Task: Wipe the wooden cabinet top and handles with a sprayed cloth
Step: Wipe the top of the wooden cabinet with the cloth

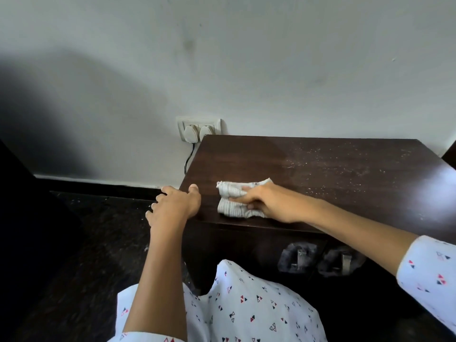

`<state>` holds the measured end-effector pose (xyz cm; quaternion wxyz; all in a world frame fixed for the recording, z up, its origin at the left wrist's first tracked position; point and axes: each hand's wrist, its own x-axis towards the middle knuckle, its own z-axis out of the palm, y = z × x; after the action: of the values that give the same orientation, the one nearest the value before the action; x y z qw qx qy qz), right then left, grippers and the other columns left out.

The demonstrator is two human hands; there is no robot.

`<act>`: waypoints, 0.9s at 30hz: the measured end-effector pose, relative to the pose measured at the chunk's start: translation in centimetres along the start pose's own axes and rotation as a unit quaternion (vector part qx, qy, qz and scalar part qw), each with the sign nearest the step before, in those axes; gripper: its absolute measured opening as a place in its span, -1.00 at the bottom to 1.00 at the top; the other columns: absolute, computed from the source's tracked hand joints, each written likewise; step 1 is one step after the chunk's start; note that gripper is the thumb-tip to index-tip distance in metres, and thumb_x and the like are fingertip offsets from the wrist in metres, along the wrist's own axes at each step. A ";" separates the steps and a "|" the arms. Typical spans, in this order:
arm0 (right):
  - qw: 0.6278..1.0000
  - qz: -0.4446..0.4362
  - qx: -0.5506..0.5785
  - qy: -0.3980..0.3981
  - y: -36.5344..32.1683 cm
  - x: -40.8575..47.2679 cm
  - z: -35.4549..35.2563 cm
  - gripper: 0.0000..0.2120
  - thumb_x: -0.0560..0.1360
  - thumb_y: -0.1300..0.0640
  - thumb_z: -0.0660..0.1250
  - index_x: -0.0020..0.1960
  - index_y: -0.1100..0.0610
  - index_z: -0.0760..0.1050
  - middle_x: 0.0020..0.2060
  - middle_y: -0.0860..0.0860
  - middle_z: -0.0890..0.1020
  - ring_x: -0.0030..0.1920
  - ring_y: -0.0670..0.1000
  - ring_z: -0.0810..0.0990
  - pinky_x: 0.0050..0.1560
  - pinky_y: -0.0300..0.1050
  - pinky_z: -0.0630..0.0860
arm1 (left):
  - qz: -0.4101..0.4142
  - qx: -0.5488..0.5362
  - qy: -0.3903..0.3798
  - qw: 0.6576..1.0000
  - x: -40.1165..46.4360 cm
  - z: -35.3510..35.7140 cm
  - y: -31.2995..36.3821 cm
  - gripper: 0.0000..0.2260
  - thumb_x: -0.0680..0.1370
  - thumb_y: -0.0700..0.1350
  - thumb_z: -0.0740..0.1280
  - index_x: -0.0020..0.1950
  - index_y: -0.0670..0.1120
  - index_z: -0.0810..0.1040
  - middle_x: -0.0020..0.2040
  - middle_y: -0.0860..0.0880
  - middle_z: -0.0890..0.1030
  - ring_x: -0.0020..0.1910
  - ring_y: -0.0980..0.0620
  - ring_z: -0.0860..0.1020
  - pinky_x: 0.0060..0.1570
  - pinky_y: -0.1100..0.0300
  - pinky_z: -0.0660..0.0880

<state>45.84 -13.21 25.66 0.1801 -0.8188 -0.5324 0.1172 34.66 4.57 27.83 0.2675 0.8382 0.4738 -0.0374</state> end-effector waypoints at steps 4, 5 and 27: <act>0.996 0.066 -0.021 0.050 1.0 4.2 1.4 -0.61 0.58 0.24 0.19 0.34 -0.10 0.44 0.17 0.01 0.60 0.18 0.00 0.53 0.28 0.04 0.34 | 0.001 0.004 -0.001 1.000 -0.2 0.2 0.5 -0.31 0.58 0.19 0.03 0.54 -0.22 -0.04 0.53 -0.24 0.12 0.49 -0.25 0.15 0.46 -0.14 0.10; 0.996 0.055 -0.026 0.059 0.5 4.6 1.9 -0.59 0.58 0.21 0.21 0.34 -0.14 0.42 0.18 0.00 0.58 0.19 0.04 0.51 0.23 0.08 0.38 | 0.002 0.004 -0.001 1.000 -0.3 0.3 0.6 -0.31 0.58 0.19 0.03 0.53 -0.22 -0.03 0.53 -0.25 0.12 0.48 -0.25 0.16 0.45 -0.14 0.11; 0.999 -0.010 -0.006 0.049 -2.6 -4.5 3.0 -0.56 0.59 0.17 0.13 0.40 -0.19 0.31 0.47 -0.04 0.28 0.45 0.01 0.27 0.34 0.08 0.36 | 0.016 0.023 -0.013 1.000 -0.5 0.9 1.3 -0.31 0.58 0.19 0.03 0.54 -0.22 -0.04 0.53 -0.23 0.11 0.48 -0.25 0.16 0.45 -0.11 0.12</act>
<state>40.77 -15.84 24.04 0.2019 -0.8192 -0.5319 0.0720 35.62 3.27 27.78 0.2546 0.8512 0.4557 -0.0544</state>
